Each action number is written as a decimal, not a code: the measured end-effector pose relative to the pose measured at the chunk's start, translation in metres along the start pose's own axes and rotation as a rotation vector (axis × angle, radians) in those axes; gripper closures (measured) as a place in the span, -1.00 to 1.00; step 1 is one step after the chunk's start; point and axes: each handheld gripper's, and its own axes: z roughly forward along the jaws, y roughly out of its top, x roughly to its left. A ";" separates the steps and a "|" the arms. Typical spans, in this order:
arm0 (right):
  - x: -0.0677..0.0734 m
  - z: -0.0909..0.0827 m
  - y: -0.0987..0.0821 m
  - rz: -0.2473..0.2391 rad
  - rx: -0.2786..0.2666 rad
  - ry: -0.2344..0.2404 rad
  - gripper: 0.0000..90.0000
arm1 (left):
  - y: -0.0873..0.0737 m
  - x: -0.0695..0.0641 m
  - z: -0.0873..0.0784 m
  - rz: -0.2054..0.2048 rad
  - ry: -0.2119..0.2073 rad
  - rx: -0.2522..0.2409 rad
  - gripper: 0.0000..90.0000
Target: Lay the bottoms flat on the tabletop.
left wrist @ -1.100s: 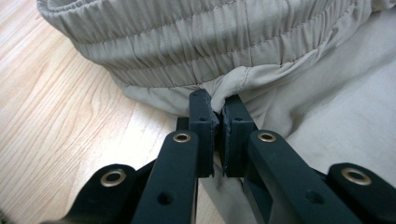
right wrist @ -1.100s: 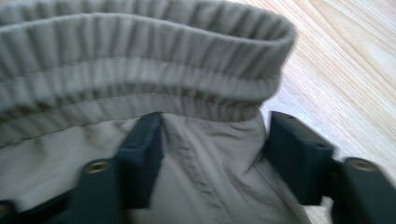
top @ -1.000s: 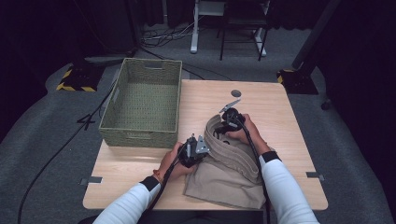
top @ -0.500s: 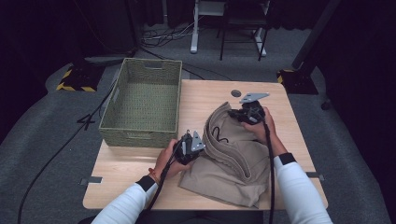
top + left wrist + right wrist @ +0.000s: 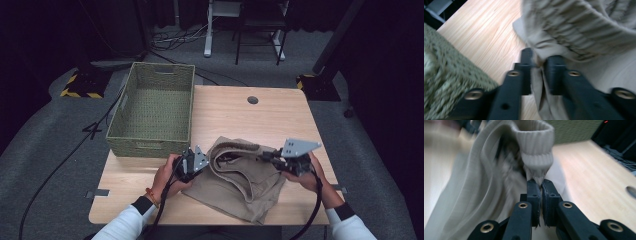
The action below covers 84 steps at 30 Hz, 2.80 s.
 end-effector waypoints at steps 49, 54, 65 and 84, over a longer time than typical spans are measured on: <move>0.089 0.017 -0.056 0.193 0.168 0.139 0.42 | -0.005 -0.053 -0.001 0.137 -0.511 0.018 0.00; 0.066 -0.001 -0.056 0.227 0.192 0.002 0.25 | 0.011 -0.037 -0.021 0.053 -0.432 -0.080 -0.33; 0.012 -0.004 -0.033 0.319 0.120 -0.240 -0.18 | 0.053 -0.010 0.034 -0.032 -0.249 -0.015 -0.27; -0.002 0.012 -0.071 0.332 0.268 -0.236 0.99 | 0.039 -0.019 0.080 -0.051 -0.146 0.136 0.53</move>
